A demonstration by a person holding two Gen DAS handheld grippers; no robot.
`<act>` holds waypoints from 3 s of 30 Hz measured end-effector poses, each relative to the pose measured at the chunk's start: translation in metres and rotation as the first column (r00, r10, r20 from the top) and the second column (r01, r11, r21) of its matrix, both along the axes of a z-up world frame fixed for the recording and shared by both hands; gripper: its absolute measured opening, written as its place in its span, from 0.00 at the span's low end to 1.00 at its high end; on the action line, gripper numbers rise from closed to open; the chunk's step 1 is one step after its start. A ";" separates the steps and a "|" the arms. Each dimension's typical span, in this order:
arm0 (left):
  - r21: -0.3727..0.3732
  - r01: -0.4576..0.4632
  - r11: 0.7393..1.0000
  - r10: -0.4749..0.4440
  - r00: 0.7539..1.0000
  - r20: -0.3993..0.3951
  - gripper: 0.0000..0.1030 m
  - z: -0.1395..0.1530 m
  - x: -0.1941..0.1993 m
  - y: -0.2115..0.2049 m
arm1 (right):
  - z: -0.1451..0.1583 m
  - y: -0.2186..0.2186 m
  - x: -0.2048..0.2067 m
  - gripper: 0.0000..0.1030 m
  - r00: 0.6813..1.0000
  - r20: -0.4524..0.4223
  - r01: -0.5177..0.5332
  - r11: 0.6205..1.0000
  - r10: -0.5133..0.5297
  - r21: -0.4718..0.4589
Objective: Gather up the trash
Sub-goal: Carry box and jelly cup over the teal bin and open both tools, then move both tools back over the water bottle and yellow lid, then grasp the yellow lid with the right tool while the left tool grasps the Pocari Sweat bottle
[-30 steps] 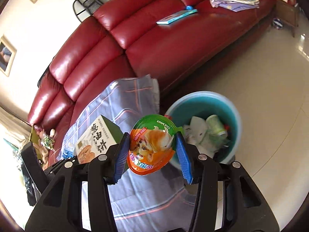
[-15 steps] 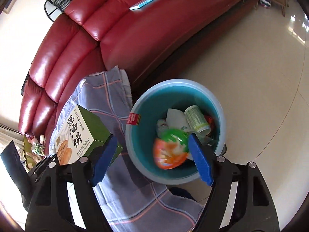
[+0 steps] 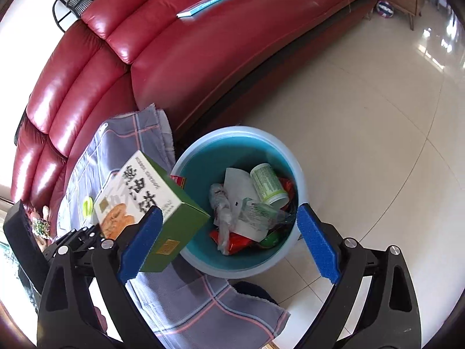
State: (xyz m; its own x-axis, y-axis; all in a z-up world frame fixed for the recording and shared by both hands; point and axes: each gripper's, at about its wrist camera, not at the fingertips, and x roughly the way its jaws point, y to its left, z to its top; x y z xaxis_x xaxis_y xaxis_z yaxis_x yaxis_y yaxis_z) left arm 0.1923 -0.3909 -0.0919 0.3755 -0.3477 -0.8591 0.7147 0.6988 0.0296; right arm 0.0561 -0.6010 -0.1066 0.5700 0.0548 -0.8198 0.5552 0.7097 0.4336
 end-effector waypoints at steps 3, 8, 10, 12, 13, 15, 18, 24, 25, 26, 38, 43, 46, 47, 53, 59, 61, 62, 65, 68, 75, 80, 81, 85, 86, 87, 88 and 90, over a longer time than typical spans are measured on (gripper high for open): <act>0.007 0.021 1.000 -0.021 1.000 -0.004 0.04 -0.005 -0.001 -0.014 | 0.004 -0.002 -0.002 0.88 1.000 0.007 0.015 1.000 -0.015 -0.010; 0.020 0.037 0.999 -0.036 0.999 -0.018 0.52 -0.012 -0.003 -0.030 | 0.005 -0.001 -0.001 0.89 1.000 0.002 0.020 1.000 -0.020 -0.012; 0.012 0.030 0.999 -0.030 1.000 0.002 0.70 -0.011 -0.007 -0.027 | 0.003 0.000 0.000 0.90 1.000 -0.007 0.019 1.000 -0.020 -0.009; 0.002 0.032 0.999 -0.032 0.999 -0.012 0.80 -0.011 -0.009 -0.021 | 0.000 0.002 0.002 0.90 1.000 -0.018 0.018 1.000 -0.018 -0.008; 0.001 0.029 1.000 -0.029 0.999 -0.016 0.84 -0.011 -0.009 -0.020 | 0.000 0.003 0.003 0.90 1.000 -0.022 0.015 1.000 -0.015 -0.006; -0.008 0.011 1.000 -0.012 1.000 -0.023 0.93 -0.009 -0.009 -0.013 | -0.002 0.007 0.007 0.90 0.999 -0.034 0.009 1.000 -0.009 -0.001; -0.020 0.002 1.000 -0.002 0.999 -0.037 0.93 -0.008 -0.009 -0.005 | -0.003 0.013 0.011 0.90 0.999 -0.047 -0.001 1.000 0.001 0.001; -0.031 -0.011 0.999 0.010 0.998 -0.054 0.94 -0.003 -0.010 0.010 | -0.001 0.031 0.016 0.90 0.996 -0.080 -0.031 0.999 0.029 -0.023; -0.034 -0.014 0.999 0.012 0.998 -0.056 0.94 -0.002 -0.010 0.013 | 0.000 0.035 0.016 0.90 0.996 -0.085 -0.035 0.999 0.032 -0.026; -0.038 -0.014 0.999 0.012 0.998 -0.059 0.94 -0.001 -0.010 0.016 | 0.000 0.038 0.017 0.90 0.995 -0.089 -0.038 0.999 0.035 -0.026; -0.086 -0.070 0.994 0.066 0.996 -0.058 0.96 0.022 -0.007 0.068 | 0.021 0.086 0.024 0.90 0.991 -0.101 -0.090 0.994 0.084 -0.060; -0.114 -0.104 0.988 0.097 0.993 -0.066 0.96 0.033 -0.007 0.097 | 0.031 0.115 0.032 0.90 0.986 -0.108 -0.136 0.987 0.127 -0.080; -0.124 -0.128 0.984 0.120 0.990 -0.073 0.96 0.037 -0.005 0.117 | 0.036 0.136 0.041 0.90 0.982 -0.108 -0.168 0.981 0.158 -0.096; -0.125 -0.137 0.983 0.128 0.989 -0.072 0.96 0.038 -0.004 0.125 | 0.038 0.144 0.044 0.90 0.979 -0.107 -0.184 0.978 0.173 -0.101; -0.123 -0.217 0.968 0.211 0.976 -0.056 0.96 0.044 0.009 0.185 | 0.043 0.199 0.075 0.90 0.951 -0.100 -0.304 0.939 0.291 -0.163; -0.125 -0.328 0.936 0.324 0.945 -0.054 0.96 0.044 0.035 0.258 | 0.037 0.261 0.120 0.90 0.905 -0.148 -0.423 0.883 0.399 -0.203; -0.120 -0.365 0.923 0.361 0.931 -0.051 0.96 0.044 0.043 0.282 | 0.032 0.280 0.139 0.90 0.887 -0.174 -0.458 0.867 0.429 -0.196; -0.118 -0.383 0.916 0.379 0.924 -0.051 0.96 0.043 0.048 0.295 | 0.029 0.290 0.150 0.90 0.875 -0.185 -0.478 0.859 0.447 -0.186; -0.113 -0.435 0.893 0.432 0.900 -0.053 0.96 0.042 0.064 0.330 | 0.019 0.314 0.181 0.90 0.847 -0.212 -0.523 0.835 0.487 -0.170; -0.104 -0.472 0.875 0.470 0.881 -0.050 0.96 0.040 0.077 0.361 | 0.007 0.333 0.213 0.90 0.832 -0.252 -0.542 0.819 0.493 -0.188; -0.076 -0.520 0.851 0.517 0.854 -0.052 0.96 0.032 0.109 0.403 | -0.021 0.352 0.269 0.89 0.830 -0.289 -0.538 0.820 0.477 -0.193; -0.076 -0.541 0.838 0.537 0.841 -0.073 0.96 0.024 0.126 0.417 | -0.038 0.357 0.292 0.76 0.830 -0.321 -0.533 0.819 0.457 -0.212; -0.071 -0.543 0.837 0.539 0.839 -0.074 0.96 0.022 0.129 0.418 | -0.043 0.357 0.295 0.74 0.827 -0.331 -0.533 0.821 0.455 -0.204; -0.059 -0.543 0.838 0.538 0.839 -0.076 0.96 0.014 0.135 0.419 | -0.044 0.365 0.295 0.52 0.825 -0.340 -0.545 0.796 0.452 -0.264; -0.055 -0.541 0.839 0.537 0.840 -0.077 0.96 0.012 0.136 0.419 | -0.043 0.366 0.293 0.52 0.825 -0.340 -0.546 0.793 0.452 -0.270; -0.050 -0.540 0.840 0.536 0.841 -0.076 0.96 0.011 0.137 0.419 | -0.042 0.367 0.290 0.52 0.826 -0.338 -0.545 0.792 0.451 -0.277; -0.046 -0.538 0.841 0.535 0.842 -0.075 0.96 0.009 0.139 0.419 | -0.040 0.370 0.288 0.52 0.828 -0.328 -0.545 0.791 0.455 -0.277; -0.042 -0.533 0.845 0.530 0.845 -0.071 0.96 0.007 0.140 0.421 | -0.036 0.377 0.280 0.52 0.817 -0.309 -0.565 0.785 0.487 -0.256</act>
State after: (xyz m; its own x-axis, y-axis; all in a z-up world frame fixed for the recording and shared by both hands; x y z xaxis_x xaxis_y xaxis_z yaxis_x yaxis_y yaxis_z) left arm 0.3327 0.0301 -0.0846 0.4701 -0.1576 -0.8684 0.2324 0.9713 -0.0504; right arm 0.3362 -0.2244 -0.1424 0.3381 0.0065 -0.9411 0.1036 0.9936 0.0441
